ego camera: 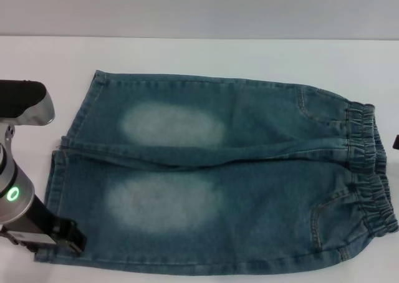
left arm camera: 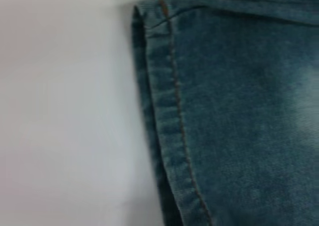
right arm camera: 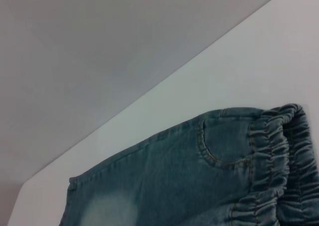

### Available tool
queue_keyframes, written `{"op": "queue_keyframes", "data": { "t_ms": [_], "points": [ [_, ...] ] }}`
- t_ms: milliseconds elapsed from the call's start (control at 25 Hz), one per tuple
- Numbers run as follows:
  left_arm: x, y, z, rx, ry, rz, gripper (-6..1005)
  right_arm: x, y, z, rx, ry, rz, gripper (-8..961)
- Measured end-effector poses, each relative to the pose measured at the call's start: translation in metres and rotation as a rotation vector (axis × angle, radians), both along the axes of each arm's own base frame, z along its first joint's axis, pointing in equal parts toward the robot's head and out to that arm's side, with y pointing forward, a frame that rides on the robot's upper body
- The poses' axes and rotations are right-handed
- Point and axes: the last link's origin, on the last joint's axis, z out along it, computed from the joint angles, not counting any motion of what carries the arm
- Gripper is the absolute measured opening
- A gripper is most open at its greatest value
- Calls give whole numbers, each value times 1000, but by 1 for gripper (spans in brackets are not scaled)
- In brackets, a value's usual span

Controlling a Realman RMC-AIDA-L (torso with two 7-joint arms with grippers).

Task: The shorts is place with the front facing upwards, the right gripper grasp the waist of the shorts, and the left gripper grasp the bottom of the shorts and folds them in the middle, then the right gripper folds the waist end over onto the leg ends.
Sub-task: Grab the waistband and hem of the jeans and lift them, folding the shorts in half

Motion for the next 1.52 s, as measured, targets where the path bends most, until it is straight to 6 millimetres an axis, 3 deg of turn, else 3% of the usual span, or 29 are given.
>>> {"op": "queue_keyframes", "data": {
  "t_ms": [200,320,800,1000,1520],
  "points": [
    [2,-1,-1,-31,-23,-19,798,0,-1,0,-2,1,-1,726],
    [2,-2,-1,-35,-21,-19,624,1,-2,0,-2,1,-3,726],
    [5,-1,-2,-38,-23,-33,213,2,-6,0,-3,8,-6,726],
    [7,-2,-2,-42,-20,-43,-2,3,-8,0,-2,12,-10,726],
    [22,0,4,-24,-26,-85,1,6,-21,6,-4,14,-22,725]
  ]
}}
